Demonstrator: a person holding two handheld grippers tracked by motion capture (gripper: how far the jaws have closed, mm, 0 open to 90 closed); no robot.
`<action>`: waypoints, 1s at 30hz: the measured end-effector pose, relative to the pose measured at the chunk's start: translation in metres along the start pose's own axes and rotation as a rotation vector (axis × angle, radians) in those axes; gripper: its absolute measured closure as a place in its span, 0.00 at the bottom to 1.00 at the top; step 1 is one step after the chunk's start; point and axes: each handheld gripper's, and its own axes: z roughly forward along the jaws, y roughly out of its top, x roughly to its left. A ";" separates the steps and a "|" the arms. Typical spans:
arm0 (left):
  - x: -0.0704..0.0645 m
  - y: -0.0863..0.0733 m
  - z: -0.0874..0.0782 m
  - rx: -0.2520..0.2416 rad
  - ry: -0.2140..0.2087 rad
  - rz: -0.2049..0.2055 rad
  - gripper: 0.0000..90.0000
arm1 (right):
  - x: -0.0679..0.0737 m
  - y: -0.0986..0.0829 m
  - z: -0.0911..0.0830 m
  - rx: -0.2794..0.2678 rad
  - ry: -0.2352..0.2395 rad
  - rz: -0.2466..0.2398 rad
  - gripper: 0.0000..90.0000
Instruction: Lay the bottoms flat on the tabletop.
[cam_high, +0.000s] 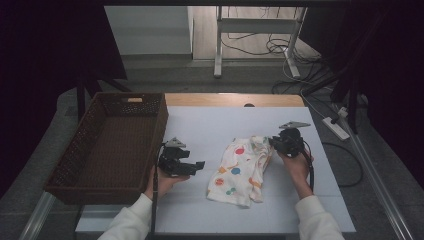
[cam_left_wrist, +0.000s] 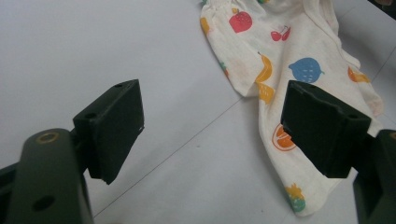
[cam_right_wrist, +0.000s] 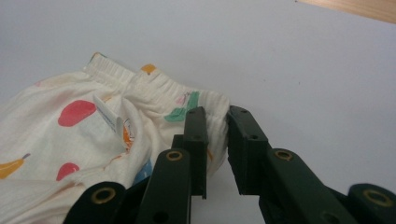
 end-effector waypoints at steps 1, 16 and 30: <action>0.000 0.000 0.000 0.000 -0.001 0.000 0.23 | -0.001 -0.001 0.001 0.003 0.003 0.003 0.86; 0.000 0.000 0.000 0.002 -0.002 0.002 0.22 | -0.005 -0.008 0.009 0.036 0.010 0.024 0.85; 0.001 0.000 0.000 0.000 -0.003 -0.003 0.22 | -0.007 -0.006 -0.006 -0.009 -0.011 0.067 0.62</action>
